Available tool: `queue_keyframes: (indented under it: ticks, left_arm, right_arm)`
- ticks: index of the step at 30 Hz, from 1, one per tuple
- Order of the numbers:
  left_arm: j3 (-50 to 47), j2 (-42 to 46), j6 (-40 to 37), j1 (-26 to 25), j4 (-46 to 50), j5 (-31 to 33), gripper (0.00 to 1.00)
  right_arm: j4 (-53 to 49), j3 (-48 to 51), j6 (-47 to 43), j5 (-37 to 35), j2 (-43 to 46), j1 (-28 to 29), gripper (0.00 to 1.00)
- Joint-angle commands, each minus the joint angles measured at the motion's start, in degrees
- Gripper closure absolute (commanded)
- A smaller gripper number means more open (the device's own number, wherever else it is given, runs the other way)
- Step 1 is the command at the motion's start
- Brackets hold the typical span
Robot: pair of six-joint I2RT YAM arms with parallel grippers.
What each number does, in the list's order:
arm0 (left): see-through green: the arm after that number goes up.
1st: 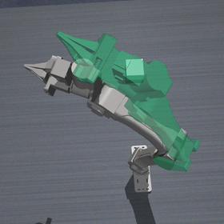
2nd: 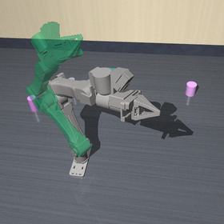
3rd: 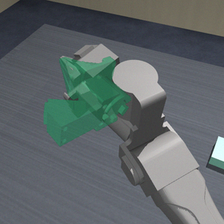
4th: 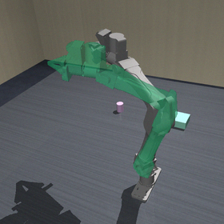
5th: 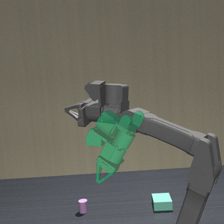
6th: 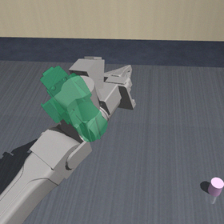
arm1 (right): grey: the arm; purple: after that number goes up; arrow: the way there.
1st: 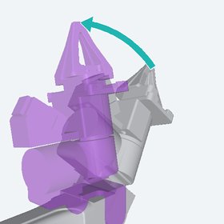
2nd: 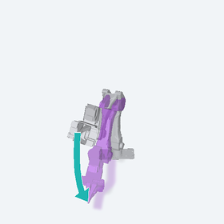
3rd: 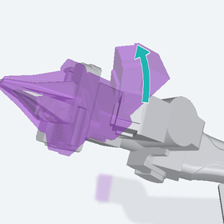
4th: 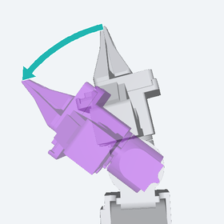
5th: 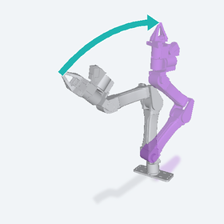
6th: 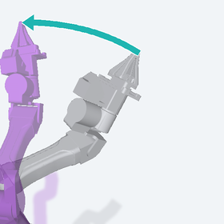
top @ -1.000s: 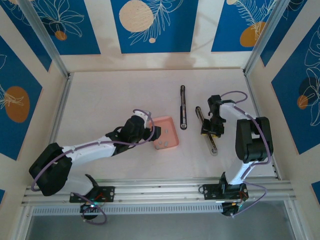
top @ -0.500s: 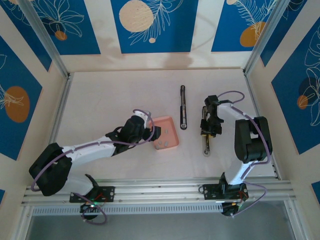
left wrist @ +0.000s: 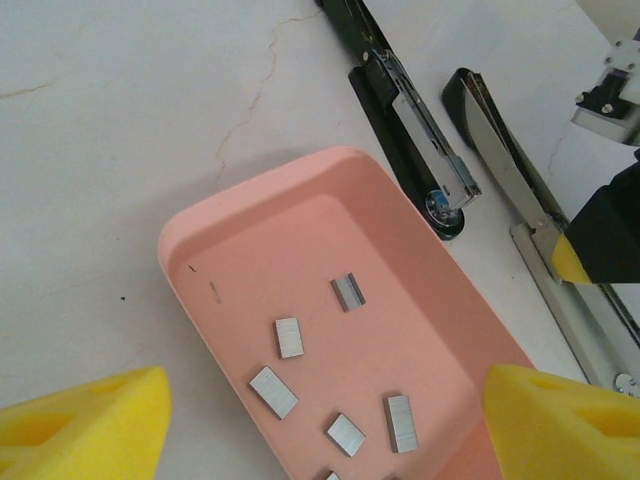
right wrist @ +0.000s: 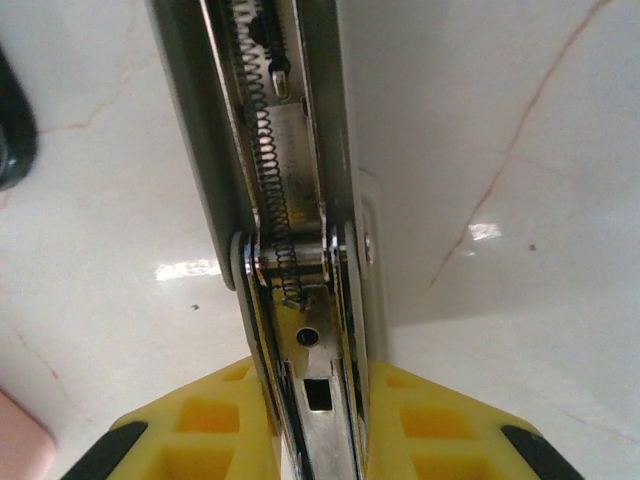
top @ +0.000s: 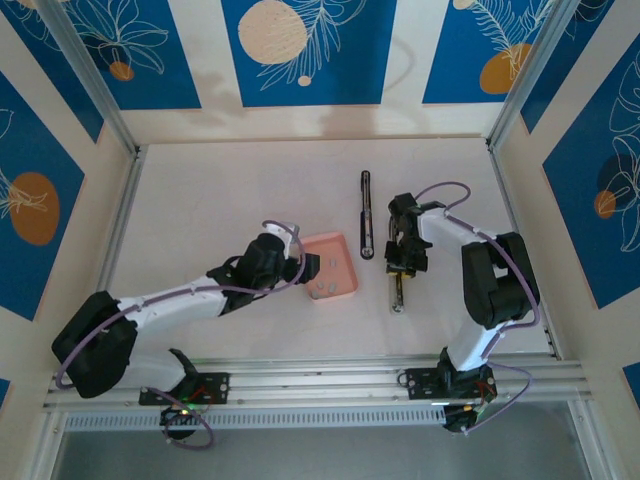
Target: Load the staples into the stapler
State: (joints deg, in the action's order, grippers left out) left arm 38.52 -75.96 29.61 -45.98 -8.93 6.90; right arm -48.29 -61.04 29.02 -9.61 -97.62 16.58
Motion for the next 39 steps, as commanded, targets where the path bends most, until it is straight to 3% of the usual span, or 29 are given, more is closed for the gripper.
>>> queue_keyframes:
  ticks: [1,9,16,24,32,39]
  left_arm:
    - [-1.0,2.0,-0.3,0.5,-1.2,-0.1,0.19]
    - [-1.6,3.5,-0.9,0.5,-0.4,0.9,0.19]
    - [-2.4,4.5,-1.0,0.5,-0.3,1.2,0.19]
    - [-3.8,4.8,1.0,1.0,-1.8,0.4,0.18]
    - [-11.2,7.2,9.6,5.2,-8.8,-3.4,0.18]
    - [-14.8,10.2,12.5,8.0,-8.5,-3.9,0.18]
  right_arm:
    - [-0.1,-2.7,2.6,2.5,0.3,1.0,0.79]
    - [-1.2,-6.2,3.4,1.5,-2.1,2.2,0.78]
    - [-2.8,-7.6,3.6,0.5,-2.3,2.7,0.65]
    - [-7.8,-11.1,3.8,-2.2,0.3,4.8,0.6]
    - [-11.3,-18.3,5.7,-1.8,0.4,11.2,0.58]
    - [-11.6,-26.4,9.6,0.6,-6.1,19.6,0.58]
